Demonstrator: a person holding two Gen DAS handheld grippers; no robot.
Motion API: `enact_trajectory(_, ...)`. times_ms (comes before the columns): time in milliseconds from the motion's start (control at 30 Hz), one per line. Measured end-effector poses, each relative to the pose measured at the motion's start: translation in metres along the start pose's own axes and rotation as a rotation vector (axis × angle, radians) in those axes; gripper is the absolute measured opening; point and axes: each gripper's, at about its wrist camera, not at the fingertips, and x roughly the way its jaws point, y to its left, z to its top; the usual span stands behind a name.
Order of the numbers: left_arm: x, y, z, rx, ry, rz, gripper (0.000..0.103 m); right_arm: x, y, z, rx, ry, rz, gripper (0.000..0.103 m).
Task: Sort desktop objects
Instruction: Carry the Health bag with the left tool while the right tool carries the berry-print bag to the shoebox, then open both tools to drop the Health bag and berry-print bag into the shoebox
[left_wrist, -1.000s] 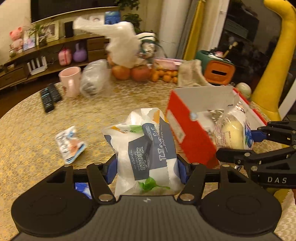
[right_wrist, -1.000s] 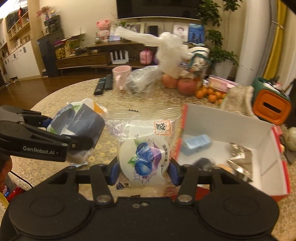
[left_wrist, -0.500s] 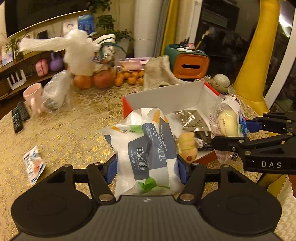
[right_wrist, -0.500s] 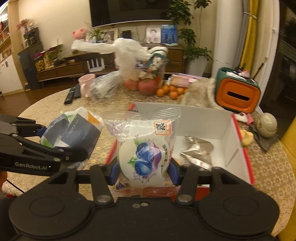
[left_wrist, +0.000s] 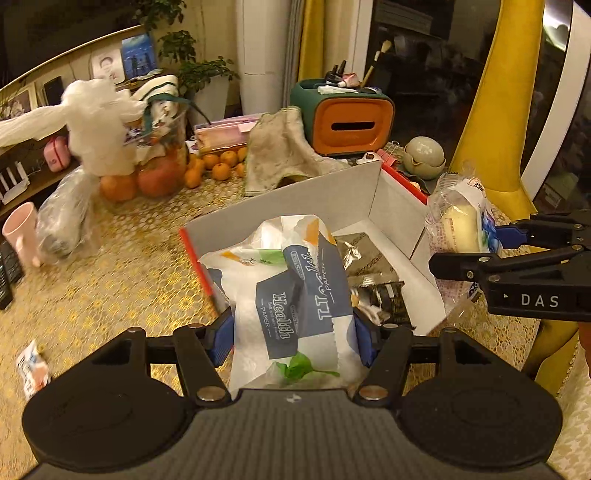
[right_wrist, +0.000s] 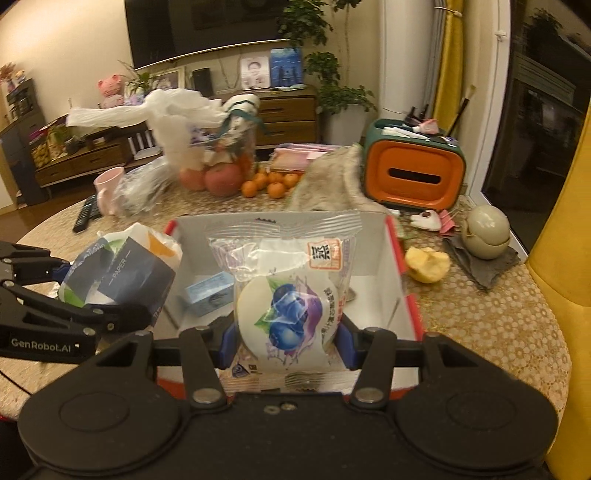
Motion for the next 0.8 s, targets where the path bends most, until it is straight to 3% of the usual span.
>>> enact_trajectory(300, 0.047, -0.007, 0.021, 0.024, 0.04, 0.005, 0.063, 0.033, -0.023, 0.001, 0.022, 0.046, -0.011, 0.051)
enact_trajectory(800, 0.114, -0.003, 0.027, 0.074, 0.137, 0.007, 0.063, 0.083, -0.015, -0.014, -0.03, 0.173, 0.021, 0.051)
